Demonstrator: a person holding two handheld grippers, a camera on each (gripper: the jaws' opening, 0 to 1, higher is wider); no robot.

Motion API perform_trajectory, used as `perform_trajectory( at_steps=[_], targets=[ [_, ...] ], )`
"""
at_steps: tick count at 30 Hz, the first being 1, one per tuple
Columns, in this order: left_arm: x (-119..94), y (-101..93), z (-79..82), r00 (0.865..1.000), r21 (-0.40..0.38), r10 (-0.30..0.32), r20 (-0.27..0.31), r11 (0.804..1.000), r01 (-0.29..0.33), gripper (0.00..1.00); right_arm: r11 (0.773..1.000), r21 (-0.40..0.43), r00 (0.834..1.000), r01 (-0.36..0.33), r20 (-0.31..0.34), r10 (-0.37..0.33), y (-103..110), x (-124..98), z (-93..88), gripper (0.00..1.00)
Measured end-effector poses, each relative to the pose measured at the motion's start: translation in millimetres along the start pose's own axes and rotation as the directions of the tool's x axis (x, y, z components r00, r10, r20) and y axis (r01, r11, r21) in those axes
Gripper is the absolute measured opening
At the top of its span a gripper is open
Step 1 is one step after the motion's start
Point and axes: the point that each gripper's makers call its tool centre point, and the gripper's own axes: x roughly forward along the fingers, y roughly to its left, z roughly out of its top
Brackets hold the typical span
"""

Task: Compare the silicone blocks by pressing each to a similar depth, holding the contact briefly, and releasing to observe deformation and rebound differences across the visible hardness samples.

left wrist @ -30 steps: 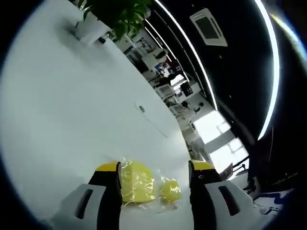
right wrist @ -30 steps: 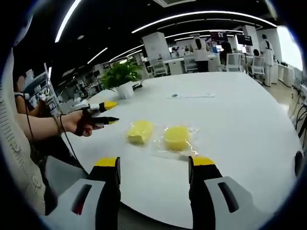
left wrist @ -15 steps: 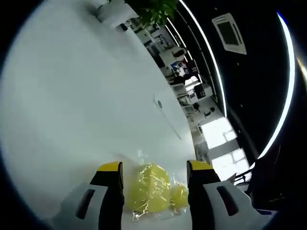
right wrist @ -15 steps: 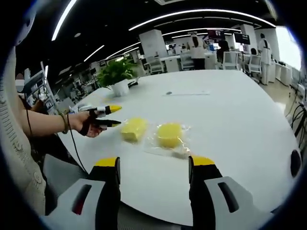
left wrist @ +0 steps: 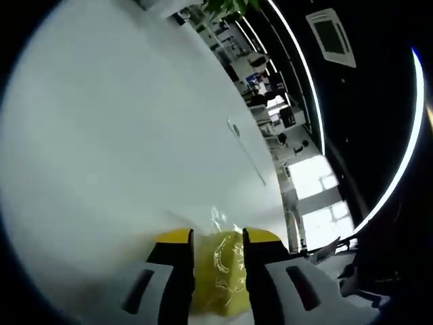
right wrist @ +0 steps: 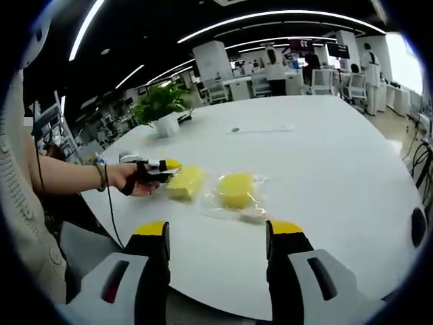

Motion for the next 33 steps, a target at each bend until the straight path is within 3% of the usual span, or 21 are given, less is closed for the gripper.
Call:
perform_trajectory(
  at_steps=[7, 19, 22, 33],
  targets=[
    [11, -1.0, 0.8, 0.999, -0.084, -0.032, 0.027, 0.996, 0.034, 0.19, 1.0, 0.012, 1.0, 0.01, -0.008, -0.01, -3, 0, -2.6, 0.53],
    [15, -3.2, 0.1, 0.995, -0.079, -0.076, 0.06, 0.994, 0.081, 0.08, 1.0, 0.006, 0.999, 0.022, -0.023, -0.022, -8, 3, -5.0, 0.52],
    [13, 0.1, 4.8, 0.994, -0.087, -0.071, 0.086, 0.993, 0.079, 0.0, 1.0, 0.0, 0.999, 0.02, -0.026, -0.02, -8, 4, -4.7, 0.51],
    [15, -4.5, 3.9, 0.992, -0.08, -0.086, 0.095, 0.992, 0.094, 0.0, 1.0, -0.008, 0.999, 0.015, -0.034, -0.016, -7, 9, -2.3, 0.51]
  ],
)
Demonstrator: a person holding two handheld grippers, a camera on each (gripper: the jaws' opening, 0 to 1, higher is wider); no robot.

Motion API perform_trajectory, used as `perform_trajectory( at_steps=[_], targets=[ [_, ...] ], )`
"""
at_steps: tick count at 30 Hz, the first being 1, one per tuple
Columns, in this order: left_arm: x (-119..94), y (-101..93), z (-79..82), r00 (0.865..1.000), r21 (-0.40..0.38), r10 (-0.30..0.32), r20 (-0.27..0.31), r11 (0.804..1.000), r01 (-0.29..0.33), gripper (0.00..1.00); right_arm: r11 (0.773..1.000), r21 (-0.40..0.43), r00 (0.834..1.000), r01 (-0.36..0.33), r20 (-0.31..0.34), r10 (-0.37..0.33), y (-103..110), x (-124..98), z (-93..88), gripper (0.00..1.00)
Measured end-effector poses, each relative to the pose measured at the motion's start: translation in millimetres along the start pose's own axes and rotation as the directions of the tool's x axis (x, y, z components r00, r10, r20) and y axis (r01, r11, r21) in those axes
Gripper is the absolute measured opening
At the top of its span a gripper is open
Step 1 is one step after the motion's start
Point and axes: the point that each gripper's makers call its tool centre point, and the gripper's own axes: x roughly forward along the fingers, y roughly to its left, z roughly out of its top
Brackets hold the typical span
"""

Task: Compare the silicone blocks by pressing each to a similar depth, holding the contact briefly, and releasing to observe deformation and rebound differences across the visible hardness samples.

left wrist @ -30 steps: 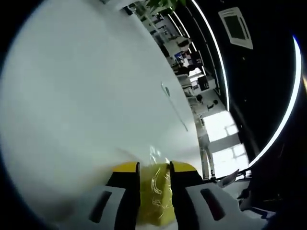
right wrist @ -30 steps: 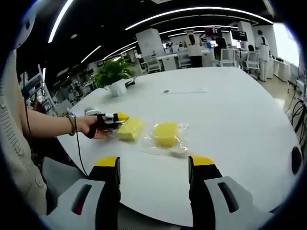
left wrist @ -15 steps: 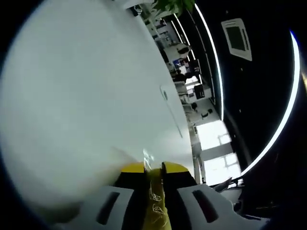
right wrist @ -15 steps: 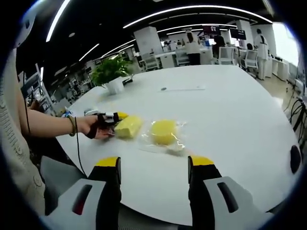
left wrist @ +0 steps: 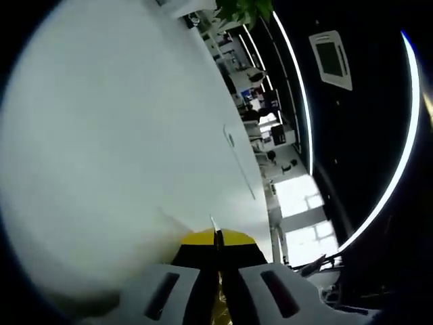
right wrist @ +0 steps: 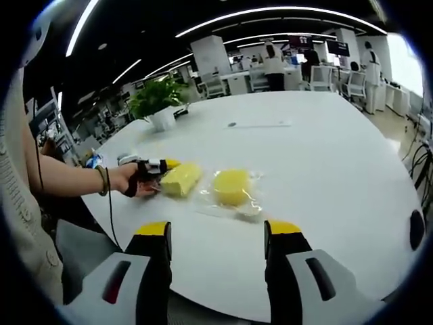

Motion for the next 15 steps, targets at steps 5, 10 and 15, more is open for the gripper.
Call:
perform_trajectory(
  at_steps=[5, 10, 15],
  targets=[
    [-3, -2.8, 2.8, 1.0, -0.006, -0.005, 0.004, 1.0, 0.005, 0.0, 1.0, -0.004, 1.0, -0.004, 0.006, 0.004, 1, 1, 3.1, 0.51],
    [-7, -11.5, 10.5, 1.0, 0.043, -0.023, 0.018, 0.999, 0.022, 0.0, 1.0, -0.014, 1.0, -0.014, 0.013, 0.014, 6, 2, 6.3, 0.51],
    [-11, -26.0, 9.8, 0.999, 0.083, -0.044, 0.016, 0.996, 0.043, 0.0, 0.999, -0.029, 0.999, -0.023, 0.026, 0.024, 9, 0, 12.1, 0.52]
  ],
)
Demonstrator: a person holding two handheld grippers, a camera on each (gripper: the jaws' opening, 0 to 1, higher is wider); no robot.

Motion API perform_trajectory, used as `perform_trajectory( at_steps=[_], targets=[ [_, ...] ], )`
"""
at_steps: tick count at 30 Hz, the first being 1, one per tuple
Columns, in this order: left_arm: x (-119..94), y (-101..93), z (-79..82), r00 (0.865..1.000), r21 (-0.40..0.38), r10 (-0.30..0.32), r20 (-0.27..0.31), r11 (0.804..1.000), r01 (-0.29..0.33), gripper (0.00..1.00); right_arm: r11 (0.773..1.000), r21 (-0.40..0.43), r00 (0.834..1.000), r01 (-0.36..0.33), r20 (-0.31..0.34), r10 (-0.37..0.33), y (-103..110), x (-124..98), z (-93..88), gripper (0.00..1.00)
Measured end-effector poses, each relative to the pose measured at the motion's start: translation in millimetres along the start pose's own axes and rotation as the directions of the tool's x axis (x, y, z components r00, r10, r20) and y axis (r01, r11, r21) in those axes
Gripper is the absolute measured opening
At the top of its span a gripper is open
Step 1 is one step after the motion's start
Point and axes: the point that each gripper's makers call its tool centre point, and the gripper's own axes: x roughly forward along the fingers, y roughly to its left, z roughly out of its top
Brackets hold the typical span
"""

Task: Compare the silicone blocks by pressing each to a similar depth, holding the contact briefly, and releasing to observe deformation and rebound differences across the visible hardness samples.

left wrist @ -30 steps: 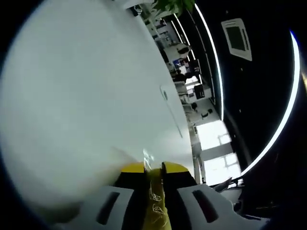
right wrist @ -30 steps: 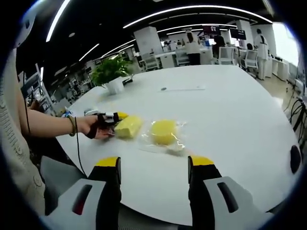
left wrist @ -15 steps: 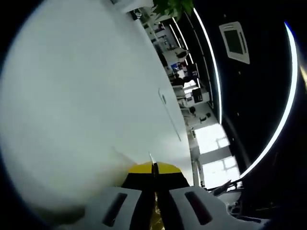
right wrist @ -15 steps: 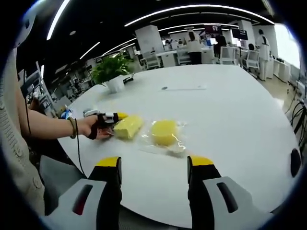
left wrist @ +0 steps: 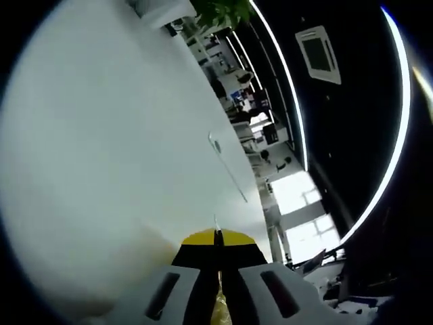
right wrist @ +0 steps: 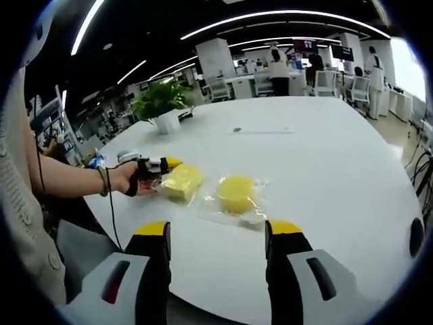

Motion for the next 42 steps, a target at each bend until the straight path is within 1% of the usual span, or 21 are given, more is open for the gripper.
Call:
perform_trajectory(
  at_steps=[8, 11, 14, 18, 19, 20, 22, 23, 24, 26, 27, 28, 29, 30, 31, 34, 35, 38, 39, 40, 42],
  targets=[
    [-7, -16.9, 1.5, 1.0, 0.013, -0.028, -0.001, 1.0, 0.028, 0.0, 1.0, -0.021, 0.999, -0.023, 0.027, 0.023, 8, -3, 9.7, 0.55],
    [-11, -25.3, 3.3, 0.999, 0.044, -0.039, -0.006, 0.998, 0.039, 0.0, 0.999, -0.032, 0.999, -0.026, 0.031, 0.027, 11, -4, 11.0, 0.56],
    [-14, -30.0, 5.2, 0.999, 0.058, -0.043, -0.008, 0.997, 0.044, 0.0, 0.999, -0.039, 0.999, -0.03, 0.04, 0.031, 14, -7, 12.1, 0.56],
    [-20, -41.3, 7.3, 0.998, 0.111, -0.053, -0.019, 0.992, 0.055, 0.0, 0.998, -0.048, 0.998, -0.032, 0.056, 0.035, 18, -11, 14.0, 0.55],
    [-21, -45.9, 6.4, 0.997, 0.133, -0.067, -0.03, 0.989, 0.071, 0.0, 0.998, -0.049, 0.997, -0.033, 0.063, 0.036, 19, -12, 14.6, 0.55],
    [-23, -48.6, 6.0, 0.997, 0.17, -0.062, -0.037, 0.983, 0.067, 0.0, 0.998, -0.05, 0.997, -0.033, 0.066, 0.036, 20, -13, 14.9, 0.55],
    [-26, -56.9, 3.8, 0.996, 0.214, -0.072, -0.052, 0.973, 0.081, 0.0, 0.998, -0.051, 0.996, -0.034, 0.077, 0.038, 22, -15, 15.8, 0.55],
    [-27, -59.1, 3.5, 0.997, 0.219, -0.066, -0.051, 0.973, 0.075, 0.0, 0.998, -0.051, 0.996, -0.035, 0.081, 0.04, 23, -15, 16.1, 0.55],
    [-29, -65.1, 0.7, 0.994, 0.239, -0.08, -0.071, 0.966, 0.094, 0.0, 0.998, -0.052, 0.995, -0.037, 0.088, 0.042, 25, -16, 16.9, 0.55],
    [-33, -69.6, 2.0, 0.995, 0.275, -0.072, -0.062, 0.957, 0.086, 0.0, 0.998, -0.056, 0.994, -0.04, 0.1, 0.045, 28, -18, 18.5, 0.55],
    [-35, -76.0, 0.5, 0.994, 0.313, -0.083, -0.074, 0.944, 0.102, 0.0, 0.997, -0.059, 0.993, -0.04, 0.105, 0.046, 29, -19, 19.1, 0.55],
    [-37, -77.8, 0.7, 0.995, 0.333, -0.072, -0.073, 0.938, 0.093, 0.0, 0.997, -0.06, 0.993, -0.041, 0.109, 0.047, 30, -20, 19.7, 0.55],
    [-40, -85.1, -1.1, 0.993, 0.348, -0.086, -0.082, 0.931, 0.11, 0.0, 0.997, -0.06, 0.992, -0.043, 0.114, 0.05, 31, -21, 20.5, 0.54],
    [-42, -89.4, -1.7, 0.992, 0.344, -0.096, -0.085, 0.931, 0.12, 0.0, 0.997, -0.064, 0.991, -0.046, 0.125, 0.054, 33, -22, 22.0, 0.54],
    [-45, -92.7, -0.4, 0.993, 0.369, -0.089, -0.081, 0.923, 0.113, 0.0, 0.997, -0.066, 0.991, -0.046, 0.126, 0.054, 33, -23, 22.3, 0.54],
    [-52, -104.6, -0.1, 0.991, 0.359, -0.105, -0.083, 0.925, 0.128, 0.0, 0.996, -0.077, 0.988, -0.05, 0.142, 0.06, 36, -26, 25.5, 0.54],
    [-55, -112.2, 0.7, 0.989, 0.373, -0.121, -0.082, 0.917, 0.143, 0.0, 0.995, -0.081, 0.987, -0.053, 0.149, 0.064, 38, -27, 27.7, 0.54],
    [-62, -128.0, 1.6, 0.986, 0.407, -0.142, -0.087, 0.898, 0.165, 0.0, 0.993, -0.099, 0.983, -0.062, 0.164, 0.078, 41, -31, 33.3, 0.54],
    [-64, -131.7, 2.7, 0.986, 0.424, -0.142, -0.083, 0.89, 0.164, 0.0, 0.992, -0.106, 0.982, -0.064, 0.168, 0.081, 42, -32, 35.1, 0.55],
    [-68, -138.2, 2.5, 0.984, 0.437, -0.152, -0.091, 0.882, 0.177, 0.0, 0.992, -0.112, 0.982, -0.064, 0.172, 0.083, 42, -33, 36.8, 0.55],
    [-74, -148.4, 5.0, 0.982, 0.452, -0.167, -0.088, 0.872, 0.188, 0.0, 0.99, -0.122, 0.98, -0.067, 0.177, 0.088, 43, -34, 39.8, 0.55]
  ],
)
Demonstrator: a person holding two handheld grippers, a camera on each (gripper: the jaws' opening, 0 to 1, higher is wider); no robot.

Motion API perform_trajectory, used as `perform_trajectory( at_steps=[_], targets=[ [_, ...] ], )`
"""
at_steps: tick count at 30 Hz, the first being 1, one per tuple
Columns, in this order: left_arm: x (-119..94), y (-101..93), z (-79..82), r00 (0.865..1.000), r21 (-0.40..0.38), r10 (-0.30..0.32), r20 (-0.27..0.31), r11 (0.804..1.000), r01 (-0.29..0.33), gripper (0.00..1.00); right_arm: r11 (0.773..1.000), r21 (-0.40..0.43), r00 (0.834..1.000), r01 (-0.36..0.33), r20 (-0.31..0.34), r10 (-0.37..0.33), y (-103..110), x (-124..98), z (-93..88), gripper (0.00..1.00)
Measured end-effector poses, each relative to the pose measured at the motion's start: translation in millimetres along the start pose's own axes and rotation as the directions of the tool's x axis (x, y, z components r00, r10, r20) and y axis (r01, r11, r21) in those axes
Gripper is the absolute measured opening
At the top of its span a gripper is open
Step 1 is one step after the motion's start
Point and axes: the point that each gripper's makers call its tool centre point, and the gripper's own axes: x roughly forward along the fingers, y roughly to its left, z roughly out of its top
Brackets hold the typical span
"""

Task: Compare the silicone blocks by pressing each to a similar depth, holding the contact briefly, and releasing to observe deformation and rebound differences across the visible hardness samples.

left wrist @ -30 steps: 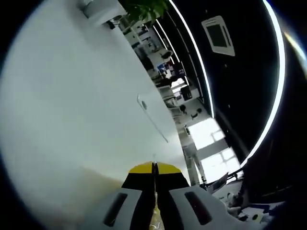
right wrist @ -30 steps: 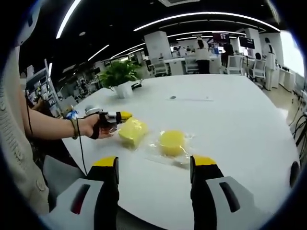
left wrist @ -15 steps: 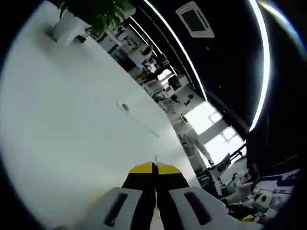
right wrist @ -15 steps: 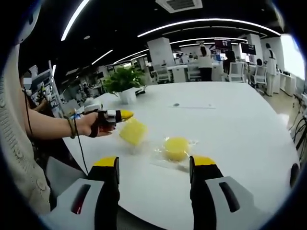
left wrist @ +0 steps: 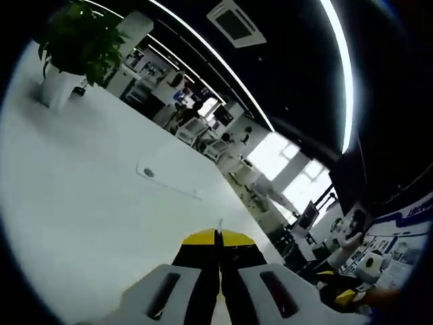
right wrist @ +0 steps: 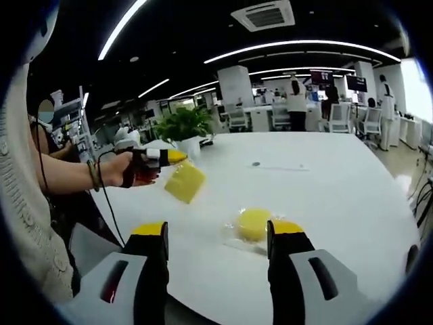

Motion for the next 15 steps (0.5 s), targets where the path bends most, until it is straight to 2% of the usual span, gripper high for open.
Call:
perform_trajectory(
  at_steps=[9, 11, 15],
  targets=[
    [-15, -33.7, 26.6, 0.998, 0.041, -0.054, 0.03, 0.998, 0.053, 0.0, 0.999, -0.042, 0.999, -0.028, 0.025, 0.029, 4, 3, 13.2, 0.55],
    [-18, -39.5, 31.6, 0.998, 0.076, -0.058, 0.038, 0.996, 0.055, 0.0, 0.998, -0.05, 0.999, -0.034, 0.027, 0.035, 5, 5, 14.8, 0.54],
    [-20, -51.7, 33.8, 0.997, 0.115, -0.076, 0.021, 0.991, 0.073, 0.0, 0.997, -0.061, 0.998, -0.047, 0.033, 0.049, 9, 8, 18.7, 0.54]
  ],
)
